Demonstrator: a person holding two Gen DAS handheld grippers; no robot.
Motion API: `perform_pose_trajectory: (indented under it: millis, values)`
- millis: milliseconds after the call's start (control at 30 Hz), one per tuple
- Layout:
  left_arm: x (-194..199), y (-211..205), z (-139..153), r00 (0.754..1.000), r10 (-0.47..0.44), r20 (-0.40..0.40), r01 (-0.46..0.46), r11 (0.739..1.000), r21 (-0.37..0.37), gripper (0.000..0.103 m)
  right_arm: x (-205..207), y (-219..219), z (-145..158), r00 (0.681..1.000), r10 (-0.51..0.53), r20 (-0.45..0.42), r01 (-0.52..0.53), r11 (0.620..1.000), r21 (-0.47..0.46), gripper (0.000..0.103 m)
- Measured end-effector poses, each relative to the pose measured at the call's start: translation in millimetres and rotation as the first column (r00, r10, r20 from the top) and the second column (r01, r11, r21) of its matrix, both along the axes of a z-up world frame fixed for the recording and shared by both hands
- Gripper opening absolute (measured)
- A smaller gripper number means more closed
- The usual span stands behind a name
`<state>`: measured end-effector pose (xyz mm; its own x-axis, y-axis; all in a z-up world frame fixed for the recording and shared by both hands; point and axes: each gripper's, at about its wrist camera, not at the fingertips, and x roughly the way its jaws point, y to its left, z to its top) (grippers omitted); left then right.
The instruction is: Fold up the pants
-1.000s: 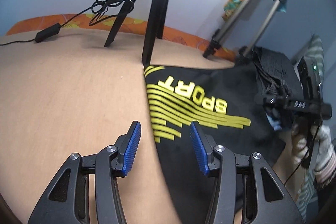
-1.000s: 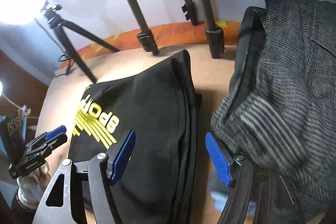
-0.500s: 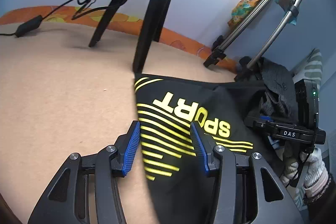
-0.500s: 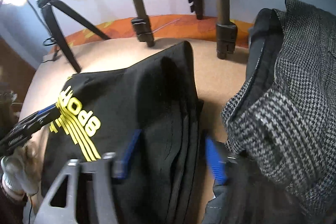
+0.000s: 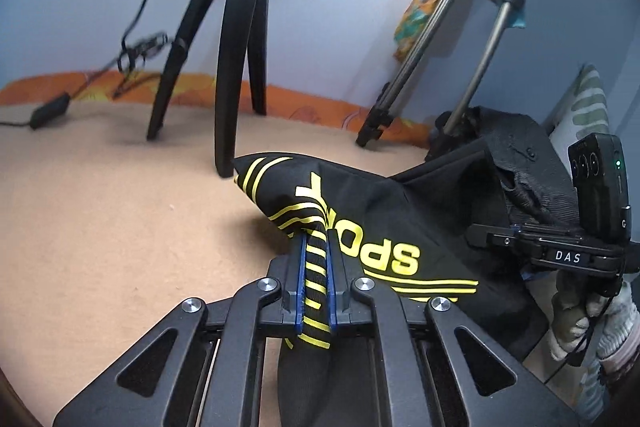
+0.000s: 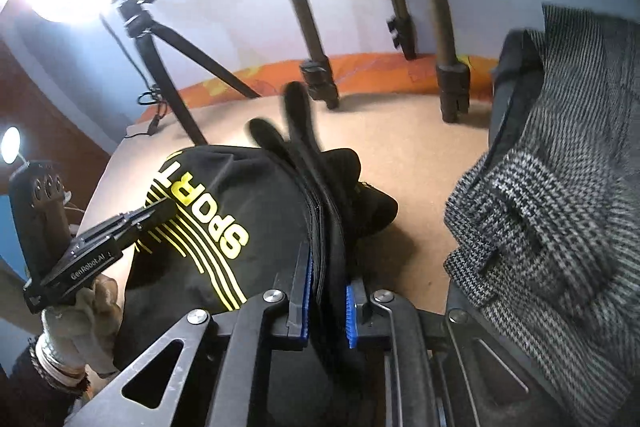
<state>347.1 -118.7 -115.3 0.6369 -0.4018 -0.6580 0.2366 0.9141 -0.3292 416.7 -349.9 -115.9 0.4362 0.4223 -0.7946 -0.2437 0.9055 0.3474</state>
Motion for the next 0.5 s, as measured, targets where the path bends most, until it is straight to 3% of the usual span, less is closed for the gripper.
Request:
perform_pose_trajectory:
  millis: [267,500]
  values:
    - [-19,7,24,0.998,-0.008,0.058,0.006,1.0,0.027,0.007,-5,-8,13,0.998,-0.049,0.037,0.048,0.999,0.022,0.01]
    - [-46,0,74,0.982,-0.053,0.181,0.043,0.997,0.061,0.007,-31,-19,51,0.988,-0.062,0.142,0.057,0.998,0.041,0.01]
